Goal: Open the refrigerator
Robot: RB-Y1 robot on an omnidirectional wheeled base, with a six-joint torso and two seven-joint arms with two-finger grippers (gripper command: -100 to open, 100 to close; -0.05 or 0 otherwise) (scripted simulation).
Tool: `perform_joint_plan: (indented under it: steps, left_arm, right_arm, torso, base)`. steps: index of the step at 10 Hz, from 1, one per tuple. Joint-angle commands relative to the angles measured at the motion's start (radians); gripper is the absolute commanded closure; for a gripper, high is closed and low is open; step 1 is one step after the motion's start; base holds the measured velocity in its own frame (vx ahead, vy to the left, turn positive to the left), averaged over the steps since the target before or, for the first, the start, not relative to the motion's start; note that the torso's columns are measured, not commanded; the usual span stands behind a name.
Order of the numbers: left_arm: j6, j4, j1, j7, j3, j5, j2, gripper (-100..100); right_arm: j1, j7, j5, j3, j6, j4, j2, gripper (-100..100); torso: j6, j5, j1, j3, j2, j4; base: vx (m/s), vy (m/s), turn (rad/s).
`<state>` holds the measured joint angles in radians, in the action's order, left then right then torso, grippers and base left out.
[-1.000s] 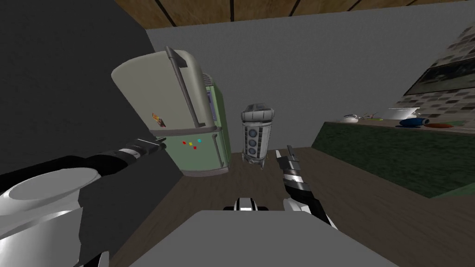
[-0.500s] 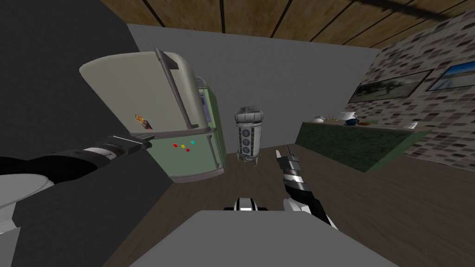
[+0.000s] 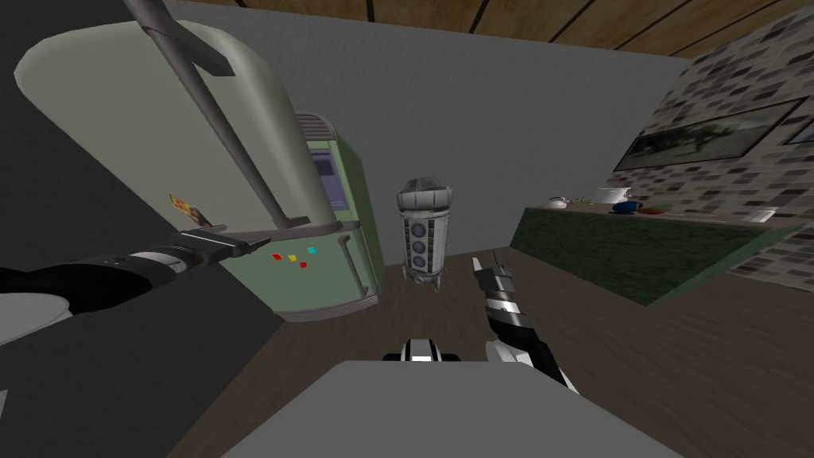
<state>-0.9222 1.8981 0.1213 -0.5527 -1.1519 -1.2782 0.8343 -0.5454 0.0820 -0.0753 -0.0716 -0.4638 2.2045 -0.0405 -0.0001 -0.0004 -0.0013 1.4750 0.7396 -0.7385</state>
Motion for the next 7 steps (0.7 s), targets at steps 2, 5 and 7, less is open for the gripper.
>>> perform_joint_plan:
  steps: [2,5,7]
  left_arm:
    - [-0.020,-0.040,0.002,-0.042,-0.015,0.043,0.038,-100]
    - [-0.025,-0.059,0.000,-0.056,-0.018,0.060,0.055,-100]
    - [-0.032,-0.059,0.001,-0.065,-0.027,0.061,0.066,-100]
  right_arm:
    - [0.000,0.000,0.000,0.000,0.000,0.000,0.000,0]
    - [0.000,0.000,0.000,0.000,0.000,0.000,0.000,0]
    - [0.000,0.000,0.000,0.000,0.000,0.000,0.000,0]
  torso:
    - [0.000,0.000,0.001,-0.001,0.001,0.000]
    - [0.002,0.000,0.003,0.002,-0.002,0.001]
    - [0.000,0.002,0.006,0.000,0.000,0.000]
  base:
    - [0.197,-0.133,0.018]
    - [0.160,-0.086,0.022]
    - [0.088,0.021,-0.001]
